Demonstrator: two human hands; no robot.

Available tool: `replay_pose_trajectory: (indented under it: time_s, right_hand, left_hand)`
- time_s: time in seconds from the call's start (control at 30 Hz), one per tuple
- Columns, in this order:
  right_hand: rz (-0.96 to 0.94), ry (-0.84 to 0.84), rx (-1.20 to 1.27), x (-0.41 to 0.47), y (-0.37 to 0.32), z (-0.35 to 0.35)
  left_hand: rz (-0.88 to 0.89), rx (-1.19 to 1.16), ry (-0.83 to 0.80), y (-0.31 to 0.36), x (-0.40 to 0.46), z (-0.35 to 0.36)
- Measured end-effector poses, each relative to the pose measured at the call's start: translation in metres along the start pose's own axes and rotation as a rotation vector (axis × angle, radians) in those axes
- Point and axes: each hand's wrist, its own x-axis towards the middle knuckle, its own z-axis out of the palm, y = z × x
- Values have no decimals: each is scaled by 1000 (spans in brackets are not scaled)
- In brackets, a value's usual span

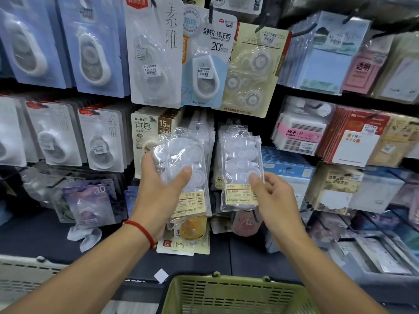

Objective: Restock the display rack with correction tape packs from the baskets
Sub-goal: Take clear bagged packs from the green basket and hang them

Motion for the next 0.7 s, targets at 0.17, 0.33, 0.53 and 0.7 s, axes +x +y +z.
replay_pose_trajectory:
  time_s: [0.17,0.33,0.53,0.7]
  right_hand:
    - [-134,-10,-355,-7,3,5]
    - [-96,-311,-194,-14,8,21]
    - [-28,-51,46,-7,9,17]
    - [24,26,121,0,9,6]
  left_hand:
    - [-30,-5,-71,3,-7,5]
    - [-66,-38,-185,4,-20,16]
    - [-92,-49,-164,3,-11,13]
    - [-102,9,-136,2,-8,6]
